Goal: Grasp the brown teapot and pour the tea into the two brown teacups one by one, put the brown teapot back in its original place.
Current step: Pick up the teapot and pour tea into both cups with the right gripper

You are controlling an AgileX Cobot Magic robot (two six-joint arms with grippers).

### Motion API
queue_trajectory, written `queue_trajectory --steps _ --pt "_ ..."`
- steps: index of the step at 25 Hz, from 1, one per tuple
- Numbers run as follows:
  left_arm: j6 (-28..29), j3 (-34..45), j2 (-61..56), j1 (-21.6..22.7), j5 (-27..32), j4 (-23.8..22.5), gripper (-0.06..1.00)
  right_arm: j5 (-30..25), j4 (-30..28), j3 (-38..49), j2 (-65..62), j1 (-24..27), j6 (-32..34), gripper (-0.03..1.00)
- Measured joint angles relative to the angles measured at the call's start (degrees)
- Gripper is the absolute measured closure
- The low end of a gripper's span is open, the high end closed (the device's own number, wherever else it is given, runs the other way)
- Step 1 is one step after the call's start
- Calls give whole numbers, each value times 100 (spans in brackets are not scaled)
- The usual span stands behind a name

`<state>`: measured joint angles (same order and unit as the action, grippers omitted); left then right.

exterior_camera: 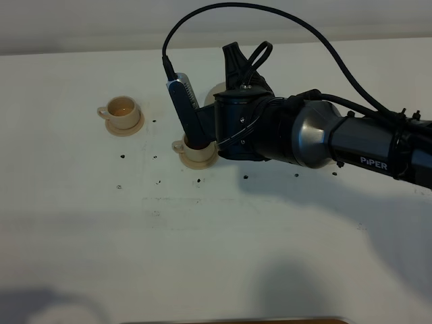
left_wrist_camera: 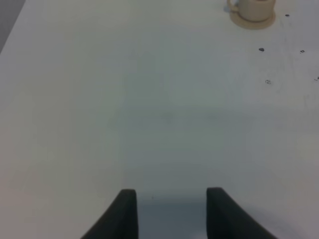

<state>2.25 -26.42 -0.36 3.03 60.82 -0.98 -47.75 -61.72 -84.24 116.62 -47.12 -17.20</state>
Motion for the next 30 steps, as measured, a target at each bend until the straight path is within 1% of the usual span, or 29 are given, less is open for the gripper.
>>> queue_trajectory --steps 20,30 --pt "0 0 0 0 0 0 63 6 -38 0 0 0 -257 86" --pt "0 0 0 0 0 0 63 -9 -225 0 0 0 -261 86"
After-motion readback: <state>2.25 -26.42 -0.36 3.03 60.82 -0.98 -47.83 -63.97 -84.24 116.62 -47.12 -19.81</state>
